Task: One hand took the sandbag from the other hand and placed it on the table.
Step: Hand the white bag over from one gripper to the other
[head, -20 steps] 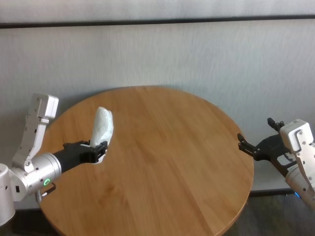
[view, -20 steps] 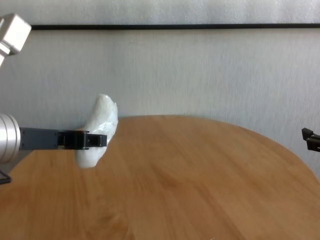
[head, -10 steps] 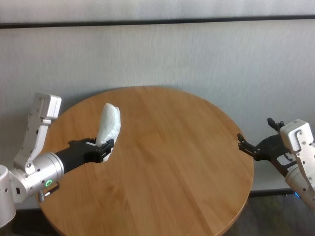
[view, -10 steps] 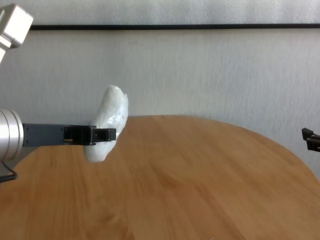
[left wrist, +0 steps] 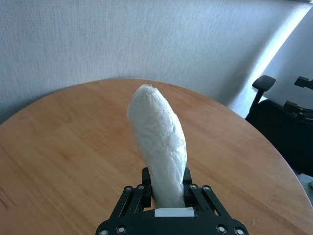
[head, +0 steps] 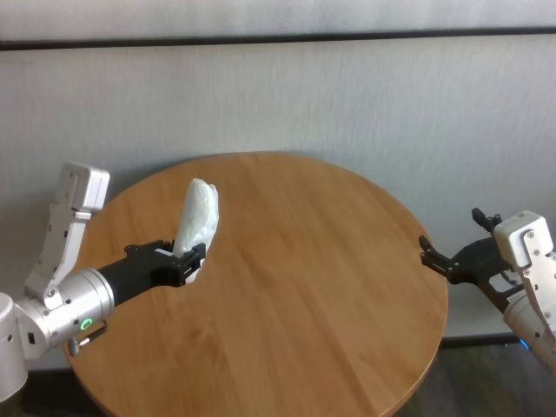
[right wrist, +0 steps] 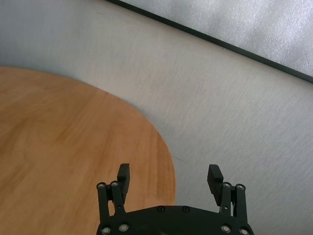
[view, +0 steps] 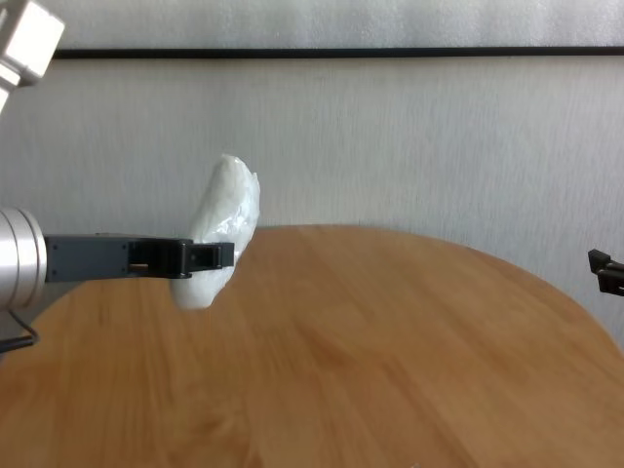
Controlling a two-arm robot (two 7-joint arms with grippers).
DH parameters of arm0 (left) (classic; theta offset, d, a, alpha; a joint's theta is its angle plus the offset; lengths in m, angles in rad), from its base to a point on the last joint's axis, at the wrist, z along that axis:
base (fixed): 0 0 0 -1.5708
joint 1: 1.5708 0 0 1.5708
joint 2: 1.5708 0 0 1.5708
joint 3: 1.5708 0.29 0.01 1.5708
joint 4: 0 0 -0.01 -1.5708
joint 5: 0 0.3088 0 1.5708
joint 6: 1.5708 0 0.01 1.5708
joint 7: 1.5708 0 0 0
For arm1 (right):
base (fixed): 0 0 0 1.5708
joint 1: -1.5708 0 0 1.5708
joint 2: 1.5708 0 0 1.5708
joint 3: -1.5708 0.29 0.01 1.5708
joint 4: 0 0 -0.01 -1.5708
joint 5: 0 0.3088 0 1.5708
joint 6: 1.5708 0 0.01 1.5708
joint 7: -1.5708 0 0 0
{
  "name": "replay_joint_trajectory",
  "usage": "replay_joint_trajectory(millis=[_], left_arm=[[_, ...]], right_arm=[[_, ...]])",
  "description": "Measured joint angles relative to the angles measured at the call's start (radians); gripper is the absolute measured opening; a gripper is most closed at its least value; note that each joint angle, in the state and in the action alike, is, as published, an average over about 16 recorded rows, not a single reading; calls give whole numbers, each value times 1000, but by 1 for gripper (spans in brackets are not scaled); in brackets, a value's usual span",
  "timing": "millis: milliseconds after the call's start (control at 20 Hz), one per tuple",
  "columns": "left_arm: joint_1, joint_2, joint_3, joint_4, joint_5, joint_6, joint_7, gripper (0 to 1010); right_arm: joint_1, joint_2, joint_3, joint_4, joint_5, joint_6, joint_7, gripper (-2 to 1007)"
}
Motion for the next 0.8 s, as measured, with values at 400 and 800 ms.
replay_joint_trajectory(millis=[400,800], left_arm=[[-6,15,15,-1,-12,-14,-1,360],[-11,33,33,-4,-19,-30,-2,360]], right_arm=[[0,0,0,0,0,0,0,1001],[0,0,0,0,0,0,0,1001]])
